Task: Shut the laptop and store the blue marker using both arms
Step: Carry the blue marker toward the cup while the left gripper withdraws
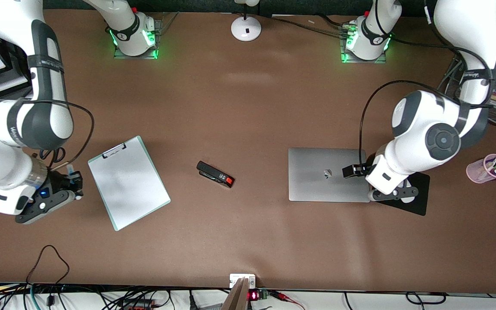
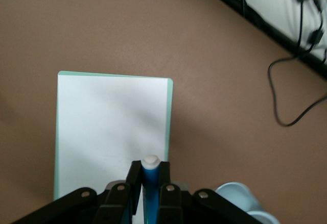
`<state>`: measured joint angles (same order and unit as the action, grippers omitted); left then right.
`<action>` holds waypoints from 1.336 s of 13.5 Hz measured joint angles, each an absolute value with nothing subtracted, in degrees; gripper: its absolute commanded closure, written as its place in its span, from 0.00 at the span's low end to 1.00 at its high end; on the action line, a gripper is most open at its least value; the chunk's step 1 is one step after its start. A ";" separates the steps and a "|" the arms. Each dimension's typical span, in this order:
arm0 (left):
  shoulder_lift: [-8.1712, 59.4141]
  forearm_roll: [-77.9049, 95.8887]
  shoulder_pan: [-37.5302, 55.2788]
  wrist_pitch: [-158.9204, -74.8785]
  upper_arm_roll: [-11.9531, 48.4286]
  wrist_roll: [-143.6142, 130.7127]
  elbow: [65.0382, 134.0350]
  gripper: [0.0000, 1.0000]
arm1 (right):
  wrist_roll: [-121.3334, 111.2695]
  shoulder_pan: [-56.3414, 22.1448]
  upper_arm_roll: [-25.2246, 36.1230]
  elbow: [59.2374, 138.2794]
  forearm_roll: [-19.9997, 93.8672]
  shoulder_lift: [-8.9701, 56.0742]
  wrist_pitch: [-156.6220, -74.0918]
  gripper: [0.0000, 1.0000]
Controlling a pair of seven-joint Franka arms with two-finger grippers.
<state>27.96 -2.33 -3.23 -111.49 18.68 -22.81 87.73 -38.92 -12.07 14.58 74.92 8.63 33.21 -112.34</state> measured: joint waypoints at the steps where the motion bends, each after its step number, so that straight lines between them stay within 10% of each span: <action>1: 27.96 -2.33 -3.37 -109.89 18.68 -22.81 86.35 0.00 | -42.02 -11.64 14.59 74.56 8.64 33.21 -113.16 0.99; 11: 19.92 -2.39 -7.81 -96.08 18.63 -11.64 82.13 0.00 | -86.33 -6.20 14.59 74.51 24.08 31.73 -117.50 0.99; 18: 14.88 -2.39 -9.22 -92.09 18.72 -9.63 82.70 0.00 | -112.59 -1.37 14.58 75.31 27.79 30.81 -102.89 0.99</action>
